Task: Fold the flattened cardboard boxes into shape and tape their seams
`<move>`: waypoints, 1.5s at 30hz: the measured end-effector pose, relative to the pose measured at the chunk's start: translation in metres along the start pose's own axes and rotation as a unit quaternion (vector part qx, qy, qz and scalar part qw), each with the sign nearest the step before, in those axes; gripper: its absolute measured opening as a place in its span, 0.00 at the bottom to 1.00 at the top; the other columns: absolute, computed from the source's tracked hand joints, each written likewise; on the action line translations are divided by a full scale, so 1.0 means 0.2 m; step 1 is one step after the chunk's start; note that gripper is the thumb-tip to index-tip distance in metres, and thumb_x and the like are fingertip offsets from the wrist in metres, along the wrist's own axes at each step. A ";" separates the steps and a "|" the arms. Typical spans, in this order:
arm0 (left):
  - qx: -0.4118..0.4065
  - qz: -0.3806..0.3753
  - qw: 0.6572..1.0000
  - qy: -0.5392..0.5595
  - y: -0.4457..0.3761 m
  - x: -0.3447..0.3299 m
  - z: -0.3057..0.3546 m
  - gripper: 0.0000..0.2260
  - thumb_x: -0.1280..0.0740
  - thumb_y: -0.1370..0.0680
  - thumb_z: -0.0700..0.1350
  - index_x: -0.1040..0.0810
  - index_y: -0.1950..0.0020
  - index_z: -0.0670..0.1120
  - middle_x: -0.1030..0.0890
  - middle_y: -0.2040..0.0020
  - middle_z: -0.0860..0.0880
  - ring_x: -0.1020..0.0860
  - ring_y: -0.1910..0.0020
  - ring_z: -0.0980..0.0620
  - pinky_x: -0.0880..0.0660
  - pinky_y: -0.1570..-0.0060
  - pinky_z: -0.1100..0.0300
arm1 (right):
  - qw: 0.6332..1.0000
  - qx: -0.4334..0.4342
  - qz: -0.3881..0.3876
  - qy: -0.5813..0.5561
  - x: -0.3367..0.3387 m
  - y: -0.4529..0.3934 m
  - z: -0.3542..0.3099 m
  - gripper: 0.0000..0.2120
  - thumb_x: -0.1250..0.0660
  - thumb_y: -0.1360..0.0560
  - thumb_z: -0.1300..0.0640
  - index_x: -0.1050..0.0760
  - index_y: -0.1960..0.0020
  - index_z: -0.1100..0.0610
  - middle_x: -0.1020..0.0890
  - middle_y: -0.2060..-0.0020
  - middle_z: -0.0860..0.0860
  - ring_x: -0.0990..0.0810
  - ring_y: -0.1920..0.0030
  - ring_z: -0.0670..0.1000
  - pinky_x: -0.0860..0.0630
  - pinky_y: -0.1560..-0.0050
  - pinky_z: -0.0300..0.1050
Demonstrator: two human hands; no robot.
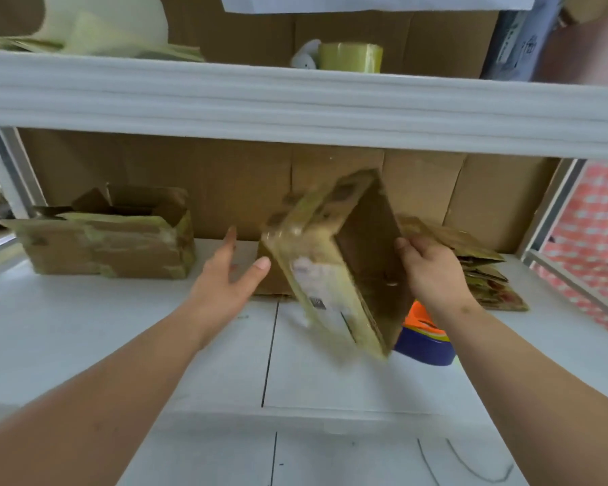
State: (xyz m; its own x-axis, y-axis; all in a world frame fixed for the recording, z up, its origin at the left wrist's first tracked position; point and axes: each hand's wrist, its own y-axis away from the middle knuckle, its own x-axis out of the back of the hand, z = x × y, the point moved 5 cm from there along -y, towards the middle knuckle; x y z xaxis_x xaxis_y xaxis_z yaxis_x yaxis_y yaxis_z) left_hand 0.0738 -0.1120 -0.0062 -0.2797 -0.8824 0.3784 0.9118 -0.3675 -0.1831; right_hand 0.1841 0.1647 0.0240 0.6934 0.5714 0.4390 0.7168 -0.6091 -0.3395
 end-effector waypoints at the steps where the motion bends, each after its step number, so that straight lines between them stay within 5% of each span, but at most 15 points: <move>1: -0.038 -0.016 0.999 -0.014 0.04 0.01 0.04 0.39 0.39 0.26 0.66 0.53 0.20 0.60 0.45 0.21 0.58 0.40 0.25 0.57 0.38 0.30 0.56 | 0.997 0.031 -0.022 0.068 -0.01 0.04 -0.05 0.12 0.40 0.17 0.51 0.20 0.41 0.53 0.20 0.53 0.49 0.23 0.50 0.52 0.30 0.52 0.43; 4: -0.113 -0.089 0.988 -0.052 0.15 -0.01 0.14 0.36 0.41 0.25 0.63 0.51 0.20 0.60 0.46 0.25 0.65 0.45 0.27 0.65 0.43 0.29 0.62 | 0.977 0.077 -0.087 0.181 -0.07 0.15 -0.18 0.13 0.40 0.18 0.47 0.20 0.42 0.50 0.18 0.53 0.49 0.21 0.51 0.51 0.23 0.50 0.49; 8: -0.061 -0.144 0.983 -0.095 0.21 -0.03 0.11 0.30 0.36 0.23 0.61 0.42 0.22 0.63 0.39 0.26 0.61 0.39 0.29 0.62 0.40 0.33 0.62 | 0.966 0.080 -0.098 0.225 -0.10 0.22 -0.26 0.14 0.37 0.20 0.44 0.21 0.42 0.50 0.18 0.54 0.48 0.21 0.52 0.49 0.21 0.50 0.47; 14: 0.026 -0.115 0.986 -0.121 0.22 0.00 0.01 0.26 0.35 0.19 0.49 0.38 0.24 0.67 0.29 0.31 0.52 0.25 0.41 0.51 0.29 0.39 0.57 | 0.986 0.027 -0.092 0.135 -0.12 0.22 -0.16 0.24 0.32 0.22 0.48 0.31 0.28 0.51 0.26 0.34 0.52 0.24 0.38 0.53 0.24 0.42 0.46; 18: 0.058 -0.094 0.989 -0.096 0.19 -0.02 0.00 0.28 0.33 0.20 0.48 0.39 0.22 0.60 0.29 0.32 0.55 0.26 0.34 0.50 0.30 0.36 0.56 | 0.998 -0.035 -0.025 0.038 -0.09 0.20 -0.03 0.19 0.29 0.24 0.46 0.30 0.39 0.53 0.31 0.41 0.53 0.25 0.47 0.55 0.23 0.42 0.50; 21: 0.090 -0.055 0.989 -0.103 0.13 -0.05 -0.02 0.17 0.30 0.22 0.50 0.30 0.34 0.54 0.23 0.36 0.51 0.22 0.43 0.50 0.25 0.40 0.50 | 0.997 -0.034 -0.069 0.015 -0.12 0.18 0.04 0.13 0.34 0.22 0.45 0.29 0.49 0.55 0.22 0.51 0.55 0.21 0.52 0.56 0.20 0.52 0.52; 24: 0.116 -0.033 0.984 -0.132 0.10 -0.08 0.02 0.07 0.34 0.20 0.56 0.24 0.48 0.54 0.21 0.46 0.51 0.23 0.50 0.52 0.26 0.51 0.54 | 0.988 0.014 -0.142 0.051 -0.15 0.15 0.08 0.12 0.37 0.20 0.45 0.24 0.43 0.51 0.21 0.48 0.51 0.22 0.49 0.50 0.22 0.52 0.43; 27: 0.181 -0.058 0.978 -0.082 0.10 -0.10 0.05 0.15 0.40 0.20 0.63 0.22 0.50 0.53 0.25 0.48 0.52 0.28 0.48 0.50 0.34 0.44 0.53 | 0.969 0.033 -0.228 0.089 -0.19 0.14 0.14 0.16 0.34 0.21 0.47 0.25 0.34 0.45 0.28 0.39 0.49 0.26 0.43 0.47 0.28 0.39 0.41; 31: 0.252 -0.076 0.965 -0.005 0.10 -0.10 0.03 0.30 0.41 0.29 0.73 0.17 0.44 0.52 0.29 0.37 0.49 0.32 0.31 0.46 0.42 0.26 0.45 | 0.945 -0.001 -0.323 0.053 -0.20 0.13 0.19 0.18 0.33 0.20 0.50 0.27 0.31 0.41 0.33 0.36 0.48 0.29 0.36 0.49 0.29 0.46 0.34; 36: 0.269 -0.057 0.956 0.097 0.11 -0.11 -0.01 0.31 0.35 0.32 0.72 0.16 0.45 0.48 0.25 0.35 0.42 0.28 0.33 0.44 0.39 0.27 0.48 | 0.928 0.002 -0.372 0.026 -0.22 0.08 0.17 0.13 0.37 0.19 0.48 0.21 0.36 0.43 0.34 0.31 0.41 0.36 0.31 0.45 0.38 0.32 0.39; 40: 0.210 0.052 0.957 0.195 0.08 -0.10 -0.03 0.35 0.41 0.28 0.74 0.16 0.43 0.45 0.17 0.49 0.44 0.22 0.40 0.45 0.29 0.35 0.49 | 0.916 -0.042 -0.397 0.026 -0.26 0.10 0.23 0.27 0.46 0.22 0.31 0.28 0.29 0.41 0.33 0.25 0.42 0.38 0.24 0.47 0.45 0.25 0.49; 42: 0.185 0.030 0.969 0.159 0.10 -0.10 -0.03 0.37 0.40 0.35 0.78 0.18 0.44 0.50 0.15 0.50 0.44 0.22 0.38 0.44 0.34 0.29 0.44 | 0.913 -0.073 -0.401 -0.008 -0.25 0.12 0.26 0.35 0.51 0.29 0.21 0.26 0.32 0.37 0.31 0.26 0.42 0.38 0.25 0.48 0.45 0.25 0.53; 45: 0.154 -0.039 0.980 0.121 0.12 -0.09 -0.02 0.31 0.28 0.35 0.69 0.21 0.42 0.49 0.15 0.49 0.45 0.19 0.44 0.46 0.31 0.32 0.47 | 0.908 -0.055 -0.410 -0.057 -0.24 0.12 0.25 0.37 0.54 0.34 0.17 0.23 0.40 0.35 0.27 0.32 0.40 0.34 0.29 0.45 0.44 0.25 0.54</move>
State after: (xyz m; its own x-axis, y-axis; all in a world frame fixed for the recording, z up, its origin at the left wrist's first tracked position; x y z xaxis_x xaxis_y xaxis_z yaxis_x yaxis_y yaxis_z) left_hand 0.0998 -0.1065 -0.0214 -0.3818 -0.9123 0.1482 0.9217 -0.3640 0.1340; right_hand 0.1713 0.1511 -0.0467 -0.0638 0.9074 0.4153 0.9885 0.0003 0.1511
